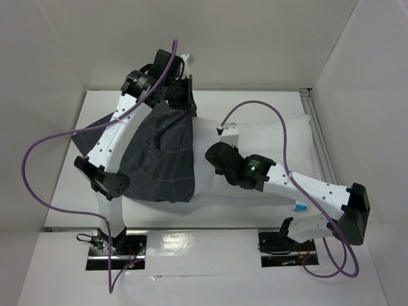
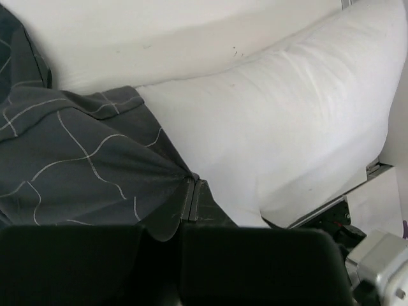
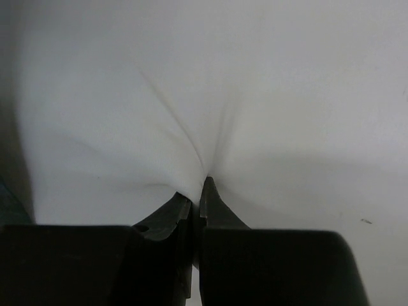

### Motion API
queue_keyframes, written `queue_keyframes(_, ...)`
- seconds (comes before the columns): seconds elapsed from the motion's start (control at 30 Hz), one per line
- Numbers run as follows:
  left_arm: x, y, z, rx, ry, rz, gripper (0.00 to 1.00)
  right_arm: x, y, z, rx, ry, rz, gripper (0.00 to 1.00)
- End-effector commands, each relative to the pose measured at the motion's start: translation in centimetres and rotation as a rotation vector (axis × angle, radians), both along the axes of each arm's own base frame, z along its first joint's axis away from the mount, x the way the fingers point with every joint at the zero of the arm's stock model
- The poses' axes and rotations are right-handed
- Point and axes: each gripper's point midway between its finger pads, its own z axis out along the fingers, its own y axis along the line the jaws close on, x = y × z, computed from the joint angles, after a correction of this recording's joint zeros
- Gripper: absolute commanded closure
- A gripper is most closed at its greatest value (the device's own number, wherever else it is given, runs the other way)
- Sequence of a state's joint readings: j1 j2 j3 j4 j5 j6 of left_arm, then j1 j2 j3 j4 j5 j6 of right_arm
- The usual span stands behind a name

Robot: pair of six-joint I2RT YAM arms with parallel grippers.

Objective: Put the pillow into the pillowcase

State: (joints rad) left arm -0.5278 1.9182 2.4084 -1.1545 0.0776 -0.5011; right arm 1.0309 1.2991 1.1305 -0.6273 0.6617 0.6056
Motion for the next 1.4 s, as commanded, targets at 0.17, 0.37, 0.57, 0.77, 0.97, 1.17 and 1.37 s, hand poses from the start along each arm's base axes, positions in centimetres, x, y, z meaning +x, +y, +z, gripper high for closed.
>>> queue_keyframes(0.17, 3.2, -2.5, 0.3, -0.096, -0.077, -0.035, 1.0, 0.3, -0.6, -0.7, -0.015, -0.042, -0.073, 1.0)
queue_keyframes(0.37, 4.6, -4.2, -3.7, -0.084, 0.008, -0.068, 1.0, 1.5, 2.3, -1.8, 0.011, -0.044, -0.017, 1.0)
queue_keyframes(0.57, 4.3, -5.8, -5.4, -0.133, 0.084, -0.119, 1.0, 4.0, 2.5, -2.7, 0.018, -0.042, -0.031, 1.0)
queue_keyframes(0.77, 2.0, -9.5, -0.9, -0.301, 0.043, -0.252, 1.0, 6.8, 1.3, -5.4, 0.061, 0.012, -0.05, 1.0)
queue_keyframes(0.97, 4.0, -8.5, -4.8, -0.245, 0.128, -0.164, 0.94, 6.7, 0.3, -3.7, 0.061, 0.022, -0.061, 0.97)
queue_keyframes(1.17, 3.2, -2.7, -5.0, -0.042, 0.054, -0.024, 0.15, 4.2, -3.3, -0.9, 0.08, 0.04, -0.093, 0.31)
queue_keyframes(1.37, -1.1, 8.0, -2.3, 0.168, -0.07, 0.322, 0.15, 1.4, -6.4, 1.6, 0.104, 0.054, -0.087, 0.11)
